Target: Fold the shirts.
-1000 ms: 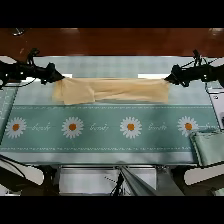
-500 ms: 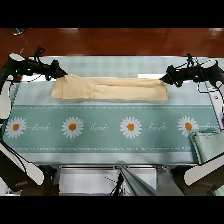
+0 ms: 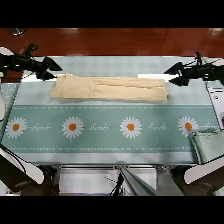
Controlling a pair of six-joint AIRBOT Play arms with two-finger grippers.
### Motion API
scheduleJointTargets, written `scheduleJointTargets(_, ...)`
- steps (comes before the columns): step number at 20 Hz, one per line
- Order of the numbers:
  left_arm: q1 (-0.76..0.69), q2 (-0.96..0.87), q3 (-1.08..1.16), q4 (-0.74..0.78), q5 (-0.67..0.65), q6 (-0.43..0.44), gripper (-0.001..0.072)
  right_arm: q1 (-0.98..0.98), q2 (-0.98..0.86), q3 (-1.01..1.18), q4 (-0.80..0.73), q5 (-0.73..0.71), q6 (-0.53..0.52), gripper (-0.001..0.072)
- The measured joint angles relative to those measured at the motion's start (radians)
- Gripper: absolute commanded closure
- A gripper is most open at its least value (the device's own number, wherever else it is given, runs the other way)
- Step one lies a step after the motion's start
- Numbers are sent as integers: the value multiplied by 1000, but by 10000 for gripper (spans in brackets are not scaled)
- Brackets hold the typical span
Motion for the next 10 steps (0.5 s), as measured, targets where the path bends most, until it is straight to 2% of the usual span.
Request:
scheduleJointTargets(2,47,69,-26,107,-70,-42,0,-63,38,0,-39,61,-20,89)
scheduleJointTargets(4,89,185,-133,179,-61,-49,1,-111,72,-32,-96,79,-23,89)
scheduleJointTargets(7,107,391,-391,131,90,24,1,-142,93,-122,-116,64,-41,89)
scheduleJointTargets(10,86,591,-660,-11,275,128,1,-126,74,-180,-79,37,-66,89)
